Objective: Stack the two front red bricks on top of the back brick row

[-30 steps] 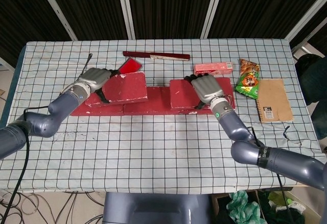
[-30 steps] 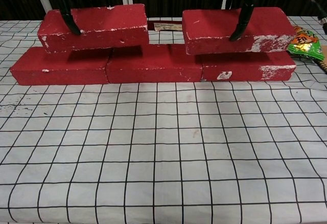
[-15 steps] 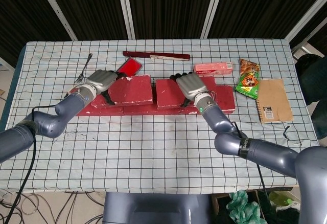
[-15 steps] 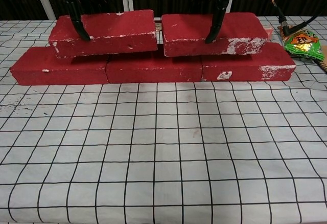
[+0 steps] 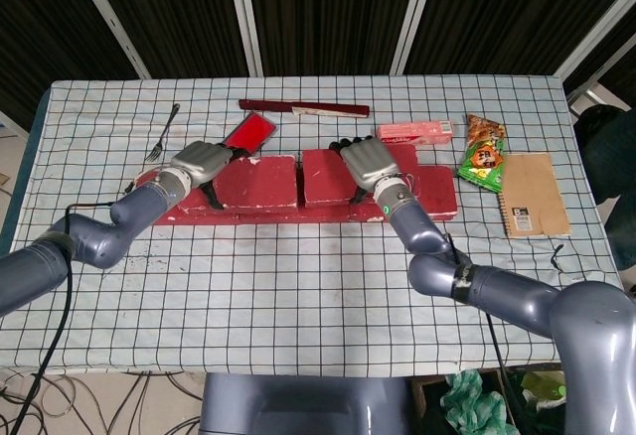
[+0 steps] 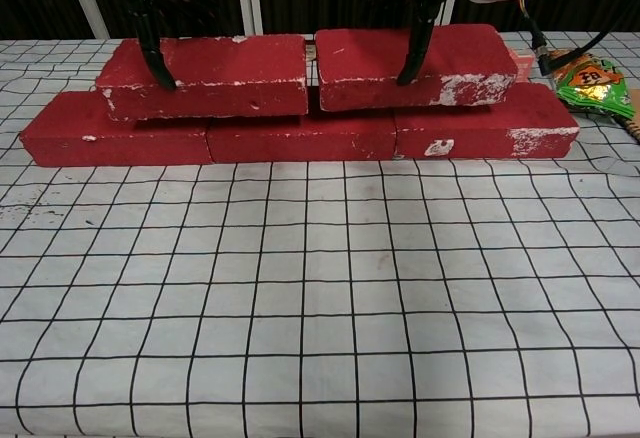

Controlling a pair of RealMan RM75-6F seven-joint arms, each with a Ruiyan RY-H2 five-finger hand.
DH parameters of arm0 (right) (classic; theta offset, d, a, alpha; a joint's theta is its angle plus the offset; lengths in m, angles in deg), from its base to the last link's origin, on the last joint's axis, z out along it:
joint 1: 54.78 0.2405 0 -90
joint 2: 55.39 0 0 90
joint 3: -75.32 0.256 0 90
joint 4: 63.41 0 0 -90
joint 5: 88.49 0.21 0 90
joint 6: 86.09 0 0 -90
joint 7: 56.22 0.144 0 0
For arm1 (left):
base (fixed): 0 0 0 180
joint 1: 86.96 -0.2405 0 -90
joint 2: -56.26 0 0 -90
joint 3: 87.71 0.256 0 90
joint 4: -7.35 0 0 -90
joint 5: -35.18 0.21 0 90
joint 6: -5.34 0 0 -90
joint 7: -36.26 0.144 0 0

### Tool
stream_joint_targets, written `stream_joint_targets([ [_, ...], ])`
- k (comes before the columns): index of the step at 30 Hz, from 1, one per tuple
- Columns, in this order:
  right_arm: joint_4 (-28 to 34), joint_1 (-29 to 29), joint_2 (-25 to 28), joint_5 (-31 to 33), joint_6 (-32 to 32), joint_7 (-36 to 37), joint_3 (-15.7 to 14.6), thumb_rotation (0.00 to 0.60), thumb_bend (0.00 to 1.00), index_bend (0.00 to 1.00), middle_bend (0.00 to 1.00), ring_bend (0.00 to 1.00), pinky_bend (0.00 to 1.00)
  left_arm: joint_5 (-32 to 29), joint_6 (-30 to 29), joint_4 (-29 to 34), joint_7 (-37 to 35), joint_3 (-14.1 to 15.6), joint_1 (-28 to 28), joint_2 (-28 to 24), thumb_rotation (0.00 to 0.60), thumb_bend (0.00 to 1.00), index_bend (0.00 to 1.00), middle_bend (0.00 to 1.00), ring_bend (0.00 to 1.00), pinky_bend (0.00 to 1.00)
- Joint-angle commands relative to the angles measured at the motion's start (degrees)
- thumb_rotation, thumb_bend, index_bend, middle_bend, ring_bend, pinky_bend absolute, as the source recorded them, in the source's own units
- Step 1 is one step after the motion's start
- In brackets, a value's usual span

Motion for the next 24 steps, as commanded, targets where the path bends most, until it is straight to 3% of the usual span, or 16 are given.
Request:
stream_joint_targets([
  [1, -0.14, 0.14, -0.09, -0.02, -0.04, 0.23, -0.18, 0.600, 0.10, 0.16, 0.22, 0.26, 0.26, 0.33, 0.05, -0.42, -0.47, 0.20, 0.25, 0.38, 0.600, 0.29, 0.22, 0.24, 0.11, 0.22],
  [24, 2.88, 2.45, 1.37, 6.14, -1.86, -2.19, -3.78, 0.600, 0.11, 0.16, 0.22, 0.26, 0.26, 2.93, 0.65, -2.21, -4.30, 1.06, 0.59, 1.37, 0.600, 0.28, 0.21, 0.23, 0.11, 0.22],
])
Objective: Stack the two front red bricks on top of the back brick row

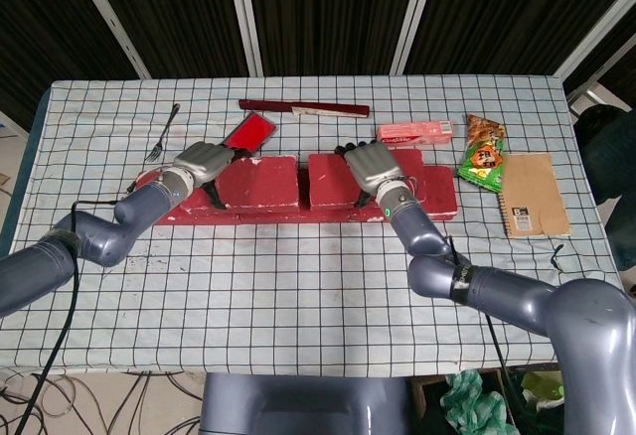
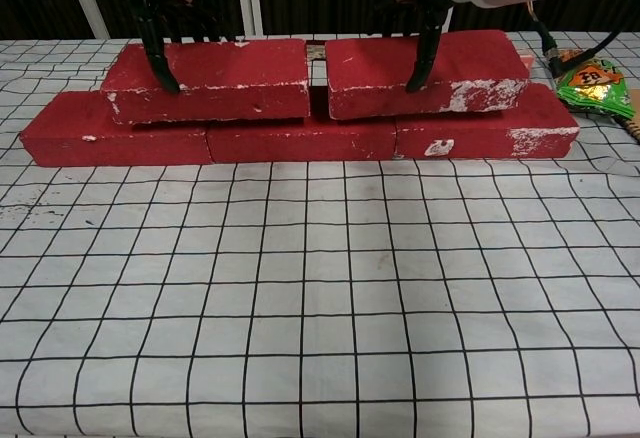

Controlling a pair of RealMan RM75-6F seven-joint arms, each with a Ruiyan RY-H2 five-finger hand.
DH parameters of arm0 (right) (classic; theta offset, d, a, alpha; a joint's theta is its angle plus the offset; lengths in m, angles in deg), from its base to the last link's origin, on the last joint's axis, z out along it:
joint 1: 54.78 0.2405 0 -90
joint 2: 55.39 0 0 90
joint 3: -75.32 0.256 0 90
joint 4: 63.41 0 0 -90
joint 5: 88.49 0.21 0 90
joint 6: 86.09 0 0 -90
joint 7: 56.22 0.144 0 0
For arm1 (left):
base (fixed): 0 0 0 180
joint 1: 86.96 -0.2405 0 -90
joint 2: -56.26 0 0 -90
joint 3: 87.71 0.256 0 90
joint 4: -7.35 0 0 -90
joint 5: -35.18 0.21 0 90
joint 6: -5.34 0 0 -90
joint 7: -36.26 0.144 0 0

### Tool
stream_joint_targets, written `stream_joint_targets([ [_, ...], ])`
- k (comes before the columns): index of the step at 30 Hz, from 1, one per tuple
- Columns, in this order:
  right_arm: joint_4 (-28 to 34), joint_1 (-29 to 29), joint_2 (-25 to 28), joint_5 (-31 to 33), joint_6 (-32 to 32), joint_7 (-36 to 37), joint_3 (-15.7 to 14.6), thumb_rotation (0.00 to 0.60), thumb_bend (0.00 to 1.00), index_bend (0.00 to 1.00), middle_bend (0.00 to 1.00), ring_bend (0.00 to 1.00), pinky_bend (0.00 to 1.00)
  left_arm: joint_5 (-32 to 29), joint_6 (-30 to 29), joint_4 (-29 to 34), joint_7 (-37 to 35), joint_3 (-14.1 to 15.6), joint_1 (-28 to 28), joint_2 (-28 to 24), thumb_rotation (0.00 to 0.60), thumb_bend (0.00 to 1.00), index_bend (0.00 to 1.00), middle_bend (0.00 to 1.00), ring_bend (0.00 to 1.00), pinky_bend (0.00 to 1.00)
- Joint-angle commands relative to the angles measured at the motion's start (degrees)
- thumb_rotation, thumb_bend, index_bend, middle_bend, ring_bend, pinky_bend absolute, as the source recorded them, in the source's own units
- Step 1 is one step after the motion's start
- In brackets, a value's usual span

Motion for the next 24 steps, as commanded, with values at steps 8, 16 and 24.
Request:
stream_joint_targets([
  [8, 0.56, -0.13, -0.10, 0.10, -0.79, 0.64, -0.45, 0.600, 0.11, 0.16, 0.22, 0.26, 0.26, 1.28, -0.21, -0.29, -0.82, 0.54, -0.12, 0.40, 0.600, 0.28, 0.21, 0.23, 0.11, 0.22],
  [16, 0.55, -0.50, -0.07, -0.60, -1.24, 1.37, -0.48, 0.600, 0.11, 0.16, 0.22, 0.26, 0.26, 1.74, -0.36, -0.84, -1.53, 0.66, 0.13, 0.91, 0.600, 0.28, 0.21, 0.23, 0.11, 0.22],
  [24, 0.42, -0.83, -0.20, -0.89, -0.90, 1.85, -0.84, 0.600, 0.10, 0.16, 0.22, 0.25, 0.26, 1.93, -0.12, -1.06, -1.92, 1.16, 0.57, 1.27, 0.600, 0.28, 0.21, 0.23, 0.11, 0.21],
])
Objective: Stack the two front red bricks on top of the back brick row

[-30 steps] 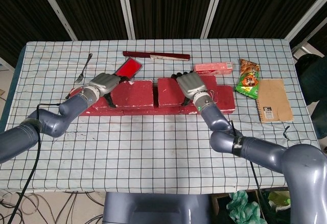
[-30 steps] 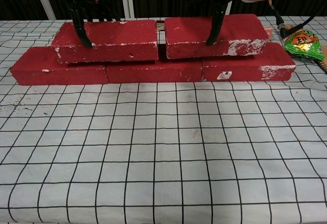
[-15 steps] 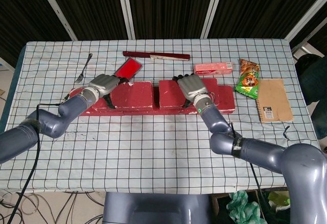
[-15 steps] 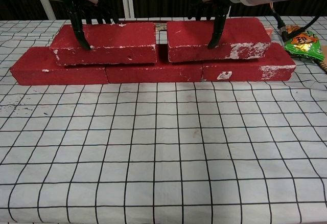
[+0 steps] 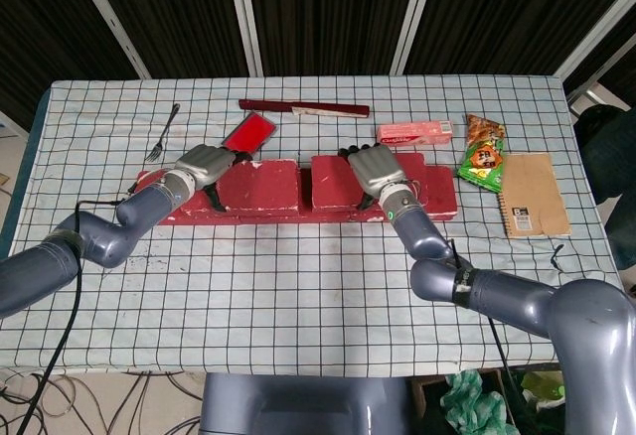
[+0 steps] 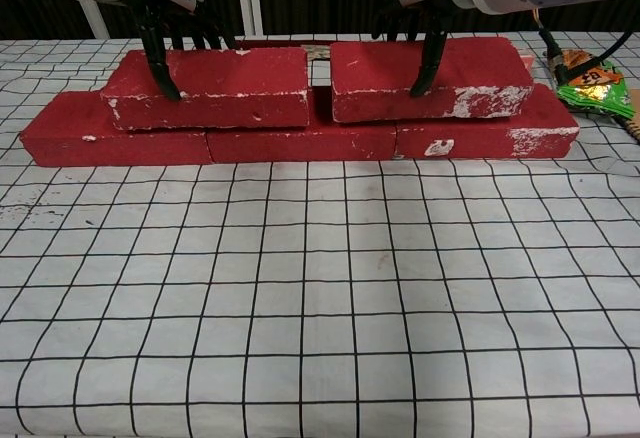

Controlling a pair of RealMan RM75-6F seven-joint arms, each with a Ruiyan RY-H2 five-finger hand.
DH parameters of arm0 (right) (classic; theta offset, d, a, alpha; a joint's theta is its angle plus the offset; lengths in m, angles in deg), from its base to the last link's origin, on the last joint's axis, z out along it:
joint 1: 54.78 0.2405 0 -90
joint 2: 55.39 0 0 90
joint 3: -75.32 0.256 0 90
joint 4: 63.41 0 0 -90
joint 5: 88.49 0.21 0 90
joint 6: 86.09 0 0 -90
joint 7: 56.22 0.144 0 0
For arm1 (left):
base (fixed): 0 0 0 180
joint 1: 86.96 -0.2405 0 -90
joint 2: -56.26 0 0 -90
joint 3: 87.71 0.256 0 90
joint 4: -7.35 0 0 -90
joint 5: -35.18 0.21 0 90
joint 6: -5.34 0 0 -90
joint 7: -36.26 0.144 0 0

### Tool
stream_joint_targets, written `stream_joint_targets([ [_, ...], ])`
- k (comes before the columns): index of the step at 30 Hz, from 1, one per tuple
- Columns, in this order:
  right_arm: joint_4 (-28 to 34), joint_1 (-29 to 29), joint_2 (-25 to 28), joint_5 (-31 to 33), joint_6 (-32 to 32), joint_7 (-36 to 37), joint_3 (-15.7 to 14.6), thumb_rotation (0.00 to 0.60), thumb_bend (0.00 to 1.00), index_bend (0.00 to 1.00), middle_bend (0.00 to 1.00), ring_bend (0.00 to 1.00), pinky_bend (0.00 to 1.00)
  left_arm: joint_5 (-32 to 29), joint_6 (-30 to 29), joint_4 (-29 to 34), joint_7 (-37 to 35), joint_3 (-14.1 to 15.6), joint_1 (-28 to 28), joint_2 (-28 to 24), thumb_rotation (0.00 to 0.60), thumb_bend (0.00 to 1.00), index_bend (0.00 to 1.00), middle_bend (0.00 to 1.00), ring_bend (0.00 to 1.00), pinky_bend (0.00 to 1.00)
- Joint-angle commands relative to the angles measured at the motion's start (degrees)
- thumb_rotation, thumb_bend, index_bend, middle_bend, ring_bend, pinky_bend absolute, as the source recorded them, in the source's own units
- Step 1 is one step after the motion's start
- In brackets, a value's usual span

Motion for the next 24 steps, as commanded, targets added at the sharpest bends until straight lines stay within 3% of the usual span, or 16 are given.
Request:
stream_joint_targets([
  [1, -0.09, -0.10, -0.14, -0.15, 0.06, 0.15, -0.09, 0.600, 0.10, 0.16, 0.22, 0.25, 0.26, -0.01, -0.04, -0.13, -0.12, 0.09, 0.14, 0.14, 0.600, 0.27, 0.21, 0.23, 0.11, 0.21],
  [24, -1.30, -0.14, -0.87, 0.41, 0.14, 0.18, -0.67, 0.600, 0.10, 0.13, 0.18, 0.16, 0.26, -0.76, 0.29, -1.13, -0.85, 1.29, 1.13, 0.59, 0.600, 0.22, 0.19, 0.21, 0.10, 0.20],
])
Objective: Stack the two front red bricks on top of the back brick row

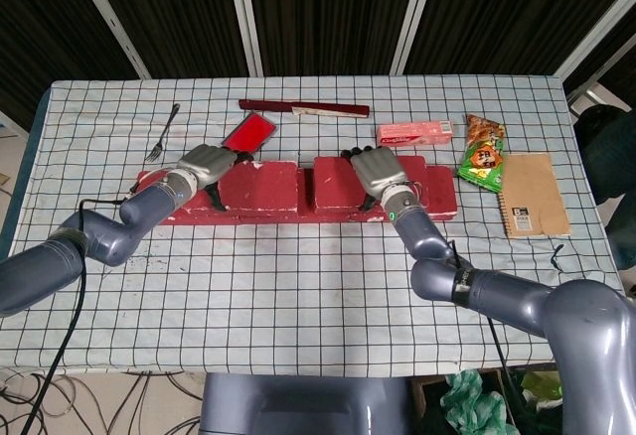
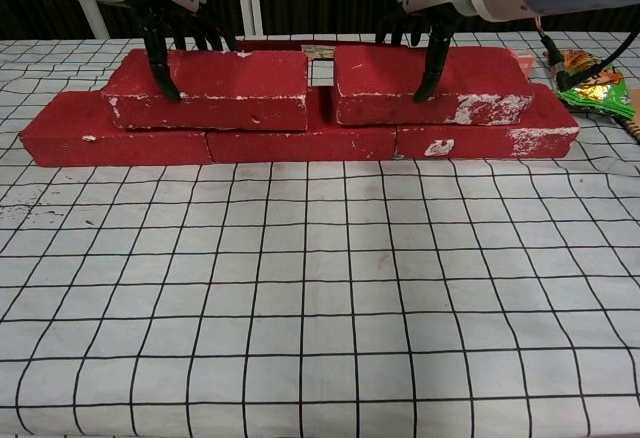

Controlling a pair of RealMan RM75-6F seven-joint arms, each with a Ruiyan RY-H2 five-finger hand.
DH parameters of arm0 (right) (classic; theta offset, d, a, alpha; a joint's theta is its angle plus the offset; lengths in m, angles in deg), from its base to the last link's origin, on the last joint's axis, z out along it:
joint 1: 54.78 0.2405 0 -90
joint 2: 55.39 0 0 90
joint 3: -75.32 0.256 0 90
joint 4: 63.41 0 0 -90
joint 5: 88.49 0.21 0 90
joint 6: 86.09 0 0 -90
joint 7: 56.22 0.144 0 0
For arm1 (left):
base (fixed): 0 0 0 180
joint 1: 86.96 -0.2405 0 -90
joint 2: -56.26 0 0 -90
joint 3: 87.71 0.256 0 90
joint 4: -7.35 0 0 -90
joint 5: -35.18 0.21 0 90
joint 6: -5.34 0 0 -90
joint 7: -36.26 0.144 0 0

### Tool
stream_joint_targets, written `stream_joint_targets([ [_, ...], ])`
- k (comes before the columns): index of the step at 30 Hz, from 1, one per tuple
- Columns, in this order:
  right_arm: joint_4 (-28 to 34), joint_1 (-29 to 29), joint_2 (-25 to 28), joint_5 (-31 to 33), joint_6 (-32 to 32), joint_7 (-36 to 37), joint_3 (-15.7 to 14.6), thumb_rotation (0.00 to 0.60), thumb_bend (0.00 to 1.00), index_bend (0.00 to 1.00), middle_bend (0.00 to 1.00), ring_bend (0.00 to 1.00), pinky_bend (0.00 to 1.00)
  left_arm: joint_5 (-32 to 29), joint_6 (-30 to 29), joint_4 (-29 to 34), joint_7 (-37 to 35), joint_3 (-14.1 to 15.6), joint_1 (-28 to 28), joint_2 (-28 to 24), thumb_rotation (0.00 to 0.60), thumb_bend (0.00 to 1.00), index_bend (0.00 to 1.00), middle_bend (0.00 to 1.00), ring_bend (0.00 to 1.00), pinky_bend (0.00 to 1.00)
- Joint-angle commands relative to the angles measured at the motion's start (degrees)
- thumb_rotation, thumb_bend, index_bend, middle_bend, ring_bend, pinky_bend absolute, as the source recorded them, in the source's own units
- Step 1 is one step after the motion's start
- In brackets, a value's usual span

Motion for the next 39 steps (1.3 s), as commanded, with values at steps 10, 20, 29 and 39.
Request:
stream_joint_targets([
  [10, -0.16, 0.08, -0.11, 0.50, 0.16, -0.39, -0.48, 0.600, 0.10, 0.10, 0.17, 0.14, 0.23, -0.56, -0.36, 0.12, -0.25, 0.54, 0.27, -0.17, 0.600, 0.22, 0.19, 0.21, 0.10, 0.20],
  [20, 0.18, 0.34, 0.00, 1.29, -0.36, -0.89, -0.65, 0.600, 0.03, 0.03, 0.07, 0.08, 0.21, -1.13, -0.48, 0.14, -0.22, 1.22, 0.64, -0.30, 0.600, 0.22, 0.19, 0.21, 0.10, 0.20],
  [29, 0.55, 0.48, 0.24, 1.81, -0.35, -1.27, -0.84, 0.600, 0.03, 0.02, 0.07, 0.08, 0.21, -1.79, -1.10, 0.45, -0.34, 1.49, 0.88, -0.61, 0.600, 0.22, 0.18, 0.21, 0.10, 0.20],
  [39, 2.29, 0.53, 1.41, 1.98, -1.21, -1.41, -0.61, 0.600, 0.03, 0.01, 0.07, 0.06, 0.19, -3.62, -0.94, 0.49, -0.65, 1.91, 1.61, -0.63, 0.600, 0.21, 0.17, 0.21, 0.10, 0.21],
])
